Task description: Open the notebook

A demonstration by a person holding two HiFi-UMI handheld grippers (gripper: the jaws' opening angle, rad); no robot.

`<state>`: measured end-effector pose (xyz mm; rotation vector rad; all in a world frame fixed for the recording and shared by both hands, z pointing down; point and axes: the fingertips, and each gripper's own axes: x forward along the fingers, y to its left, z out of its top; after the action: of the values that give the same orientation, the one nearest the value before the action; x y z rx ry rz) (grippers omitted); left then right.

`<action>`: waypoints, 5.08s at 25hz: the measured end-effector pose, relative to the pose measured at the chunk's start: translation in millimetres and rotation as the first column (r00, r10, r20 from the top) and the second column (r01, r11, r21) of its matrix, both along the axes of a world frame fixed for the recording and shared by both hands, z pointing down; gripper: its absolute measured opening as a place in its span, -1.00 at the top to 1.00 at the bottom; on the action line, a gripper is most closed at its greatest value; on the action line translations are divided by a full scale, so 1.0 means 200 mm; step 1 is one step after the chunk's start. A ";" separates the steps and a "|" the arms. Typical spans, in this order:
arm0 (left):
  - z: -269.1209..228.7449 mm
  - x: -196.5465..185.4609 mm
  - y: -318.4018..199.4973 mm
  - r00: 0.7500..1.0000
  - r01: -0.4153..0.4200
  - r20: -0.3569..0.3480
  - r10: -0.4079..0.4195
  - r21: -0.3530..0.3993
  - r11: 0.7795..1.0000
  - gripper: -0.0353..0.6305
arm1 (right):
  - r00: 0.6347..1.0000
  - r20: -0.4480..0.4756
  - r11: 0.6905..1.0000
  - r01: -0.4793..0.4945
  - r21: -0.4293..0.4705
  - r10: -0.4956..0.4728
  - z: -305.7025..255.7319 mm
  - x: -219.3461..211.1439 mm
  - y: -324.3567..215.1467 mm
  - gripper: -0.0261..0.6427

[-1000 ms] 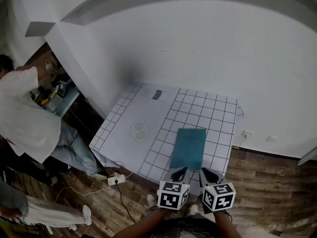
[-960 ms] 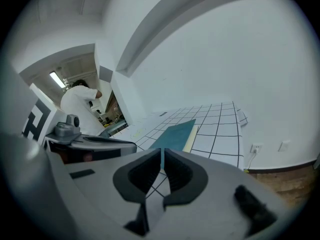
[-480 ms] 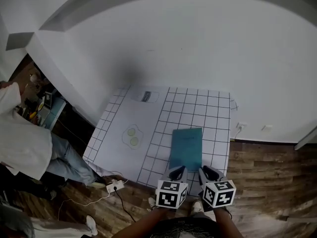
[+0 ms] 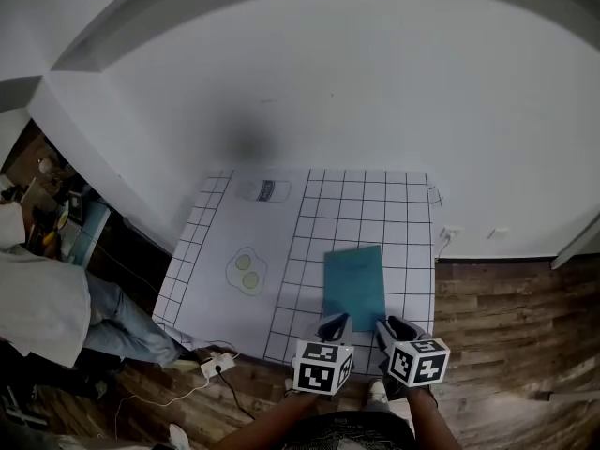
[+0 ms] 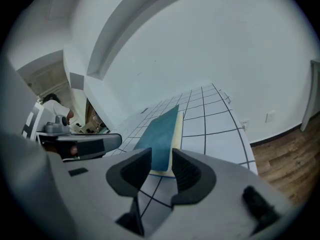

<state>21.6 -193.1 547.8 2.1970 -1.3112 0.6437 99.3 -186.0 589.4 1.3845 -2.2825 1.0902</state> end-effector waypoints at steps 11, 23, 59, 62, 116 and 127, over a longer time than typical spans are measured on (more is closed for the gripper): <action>0.00 -0.10 -0.04 0.999 -0.035 -0.010 0.035 0.001 0.999 0.86 | 0.997 0.014 0.989 -0.079 -0.121 0.082 0.11 -0.03 -0.02 0.42; 0.00 -0.14 -0.05 1.000 -0.020 -0.018 0.020 -0.001 1.000 0.86 | 1.000 0.002 0.984 -0.018 -0.180 0.019 0.13 -0.04 -0.02 0.52; -0.04 -0.25 -0.05 0.996 -0.001 -0.084 0.003 0.023 1.000 0.86 | 0.997 0.046 0.998 -0.055 -0.028 0.056 -0.23 -0.16 -0.03 0.82; -0.05 -0.28 -0.06 0.996 0.003 -0.092 -0.001 0.026 1.000 0.86 | 0.998 0.041 0.999 -0.046 -0.006 0.047 -0.28 -0.20 -0.03 0.83; 0.01 -1.00 -0.15 0.993 0.049 -0.108 -0.046 0.029 0.998 0.86 | 0.971 -0.096 0.974 0.223 0.043 -0.218 -0.18 -1.21 -0.02 0.83; 0.05 -1.09 -0.13 0.995 -0.002 -0.101 0.003 0.016 1.000 0.86 | 0.949 -0.232 0.976 0.219 0.004 -0.212 -0.01 -1.30 -0.02 0.83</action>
<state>-197.2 -218.8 557.5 2.2141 -1.2661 0.5171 -159.7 -190.0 588.4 1.1688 -2.2240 0.7871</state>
